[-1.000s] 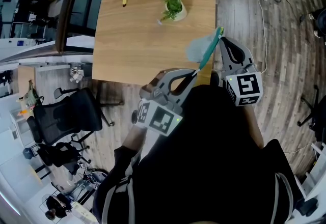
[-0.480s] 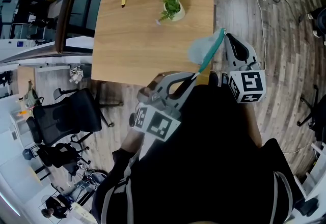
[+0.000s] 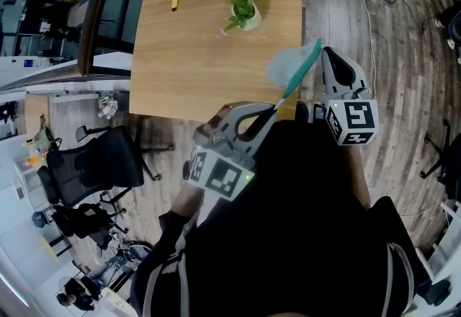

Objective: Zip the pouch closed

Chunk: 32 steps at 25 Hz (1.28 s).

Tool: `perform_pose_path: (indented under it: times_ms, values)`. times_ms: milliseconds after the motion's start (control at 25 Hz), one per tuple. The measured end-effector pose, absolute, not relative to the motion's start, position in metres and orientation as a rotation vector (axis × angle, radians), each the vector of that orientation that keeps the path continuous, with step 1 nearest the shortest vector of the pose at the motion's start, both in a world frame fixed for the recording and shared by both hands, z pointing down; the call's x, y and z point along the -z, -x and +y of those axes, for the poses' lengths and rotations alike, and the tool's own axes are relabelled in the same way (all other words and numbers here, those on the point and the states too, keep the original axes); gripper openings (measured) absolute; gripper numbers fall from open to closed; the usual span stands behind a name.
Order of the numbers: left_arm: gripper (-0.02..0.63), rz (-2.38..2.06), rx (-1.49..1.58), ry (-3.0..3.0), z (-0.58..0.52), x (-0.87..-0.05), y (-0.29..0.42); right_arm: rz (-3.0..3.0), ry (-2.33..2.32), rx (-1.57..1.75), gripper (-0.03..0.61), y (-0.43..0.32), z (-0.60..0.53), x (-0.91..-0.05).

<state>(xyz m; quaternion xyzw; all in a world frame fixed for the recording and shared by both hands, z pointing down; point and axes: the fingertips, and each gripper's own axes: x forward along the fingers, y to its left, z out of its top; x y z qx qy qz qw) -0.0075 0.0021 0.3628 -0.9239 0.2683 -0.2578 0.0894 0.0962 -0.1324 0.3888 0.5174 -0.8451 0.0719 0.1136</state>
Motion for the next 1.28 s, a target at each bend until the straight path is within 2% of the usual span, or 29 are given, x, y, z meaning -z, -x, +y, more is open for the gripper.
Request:
perform_pose_path:
  times_ms: [640,1000,1280]
  values:
    - [0.003,0.876,0.731,2.749,-0.006,-0.36,0.019,-2.506,-1.53,-0.16,0.017,-0.096,-0.131,-0.378]
    - [0.003,1.156,0.568,2.708,-0.041,-0.332,0.071,-2.584,-1.504,-0.146,0.057,-0.089,-0.126,-0.366]
    - [0.003,1.552,0.42,2.625,-0.062,-0.313,0.14,-2.581,-1.602,-0.143,0.021,-0.113,-0.13,-0.354]
